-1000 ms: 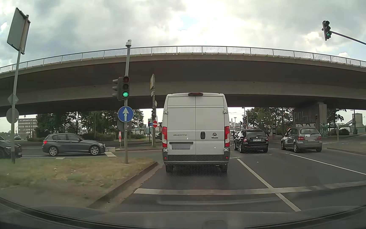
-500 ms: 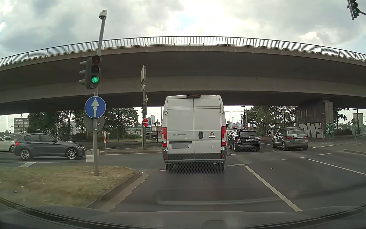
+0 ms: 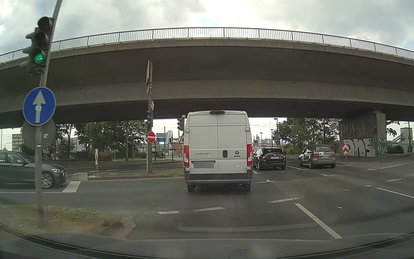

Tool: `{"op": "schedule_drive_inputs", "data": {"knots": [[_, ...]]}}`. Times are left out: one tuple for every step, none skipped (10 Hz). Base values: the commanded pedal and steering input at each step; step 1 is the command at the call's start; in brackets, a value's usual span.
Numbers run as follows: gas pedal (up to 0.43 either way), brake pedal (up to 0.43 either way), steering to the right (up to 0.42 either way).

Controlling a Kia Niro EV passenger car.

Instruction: Follow the waypoints while adhering to traffic rules and regulations

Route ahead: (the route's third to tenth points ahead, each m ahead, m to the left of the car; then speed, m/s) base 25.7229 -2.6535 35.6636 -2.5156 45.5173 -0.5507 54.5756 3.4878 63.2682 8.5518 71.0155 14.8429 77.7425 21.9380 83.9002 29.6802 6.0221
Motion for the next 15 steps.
{"op": "schedule_drive_inputs", "data": {"knots": [[0.11,0.03,0.01],[0.11,0.037,0.01],[0.11,0.03,0.01],[0.11,0.03,0.009],[0.11,0.037,0.009],[0.11,0.03,0.009],[0.11,0.03,0.01],[0.11,0.037,0.009],[0.11,0.03,0.008],[0.11,0.037,0.008],[0.11,0.037,0.008],[0.11,0.037,0.005],[0.11,0.03,0.001],[0.11,0.037,0.0],[0.11,0.037,-0.002]]}}
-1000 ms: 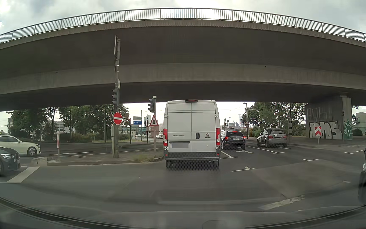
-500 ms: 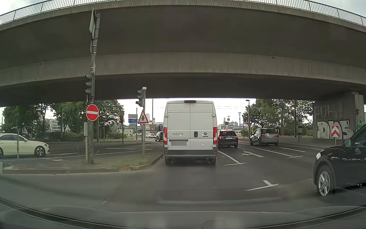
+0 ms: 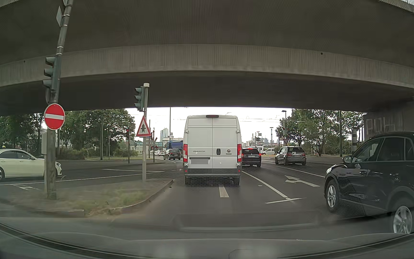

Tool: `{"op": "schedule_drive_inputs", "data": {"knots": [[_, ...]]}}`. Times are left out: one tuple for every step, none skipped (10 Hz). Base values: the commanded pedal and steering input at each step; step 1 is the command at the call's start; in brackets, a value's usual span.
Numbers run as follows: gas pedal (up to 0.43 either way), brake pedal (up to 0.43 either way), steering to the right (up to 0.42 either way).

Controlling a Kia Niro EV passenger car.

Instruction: Follow the waypoints while adhering to traffic rules and regulations

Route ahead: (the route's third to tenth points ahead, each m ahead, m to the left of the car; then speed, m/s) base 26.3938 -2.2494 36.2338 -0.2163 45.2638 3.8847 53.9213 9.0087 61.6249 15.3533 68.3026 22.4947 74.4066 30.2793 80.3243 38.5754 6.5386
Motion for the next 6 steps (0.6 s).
{"op": "schedule_drive_inputs", "data": {"knots": [[0.11,0.037,-0.005],[0.11,0.03,-0.009],[0.11,0.037,-0.014],[0.11,0.03,-0.018],[0.11,0.03,-0.022],[0.11,0.03,-0.025]]}}
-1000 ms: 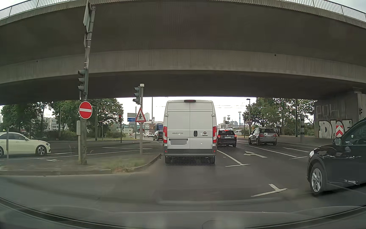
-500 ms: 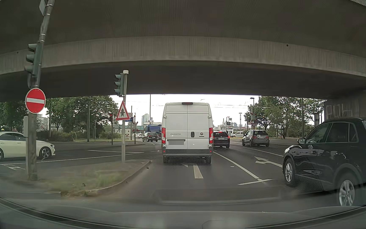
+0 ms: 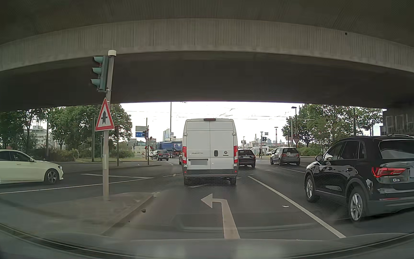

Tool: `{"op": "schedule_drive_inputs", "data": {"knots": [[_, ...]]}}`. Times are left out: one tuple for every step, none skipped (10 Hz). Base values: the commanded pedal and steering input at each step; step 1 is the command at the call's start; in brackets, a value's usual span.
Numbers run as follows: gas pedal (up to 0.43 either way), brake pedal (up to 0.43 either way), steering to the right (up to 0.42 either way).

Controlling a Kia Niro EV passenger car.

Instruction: Follow the waypoints while adhering to traffic rules and regulations

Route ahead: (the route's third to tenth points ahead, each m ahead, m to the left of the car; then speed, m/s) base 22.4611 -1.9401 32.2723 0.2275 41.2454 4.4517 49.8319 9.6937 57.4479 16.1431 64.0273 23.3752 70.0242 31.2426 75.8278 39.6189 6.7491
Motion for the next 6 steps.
{"op": "schedule_drive_inputs", "data": {"knots": [[0.11,0.03,-0.028],[0.11,0.037,-0.033],[0.11,0.03,-0.035],[0.11,0.03,-0.035],[0.11,0.037,-0.034],[0.11,0.037,-0.032]]}}
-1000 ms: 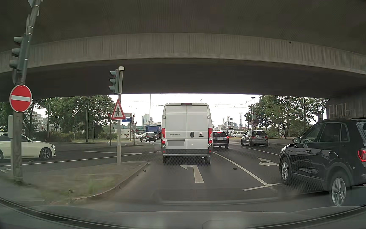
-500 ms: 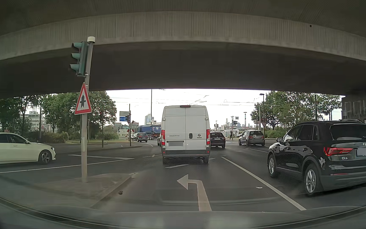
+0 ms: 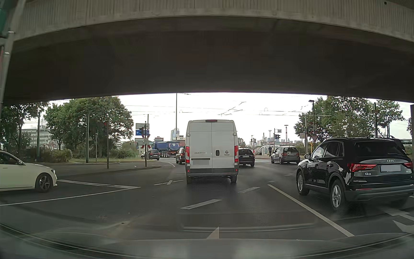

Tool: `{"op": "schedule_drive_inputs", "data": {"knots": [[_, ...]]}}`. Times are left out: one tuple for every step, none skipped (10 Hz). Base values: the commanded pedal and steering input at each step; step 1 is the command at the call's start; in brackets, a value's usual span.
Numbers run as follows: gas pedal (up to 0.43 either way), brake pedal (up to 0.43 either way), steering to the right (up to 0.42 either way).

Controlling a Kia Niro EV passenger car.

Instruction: Follow the waypoints while adhering to traffic rules and regulations

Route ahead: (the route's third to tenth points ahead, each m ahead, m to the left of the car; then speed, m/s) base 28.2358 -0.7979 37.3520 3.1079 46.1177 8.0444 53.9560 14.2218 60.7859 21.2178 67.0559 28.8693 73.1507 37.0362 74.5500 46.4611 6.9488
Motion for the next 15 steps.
{"op": "schedule_drive_inputs", "data": {"knots": [[0.11,0.03,-0.032],[0.11,0.037,-0.032],[0.11,0.037,-0.032],[0.11,0.03,-0.031],[0.11,0.03,-0.031],[0.11,0.037,-0.03],[0.11,0.03,-0.03],[0.11,0.03,-0.029],[0.11,0.037,-0.027],[0.11,0.037,-0.026],[0.11,0.03,-0.026],[0.11,0.03,-0.026],[0.11,0.03,-0.025],[0.11,0.037,-0.025],[0.11,0.03,-0.025]]}}
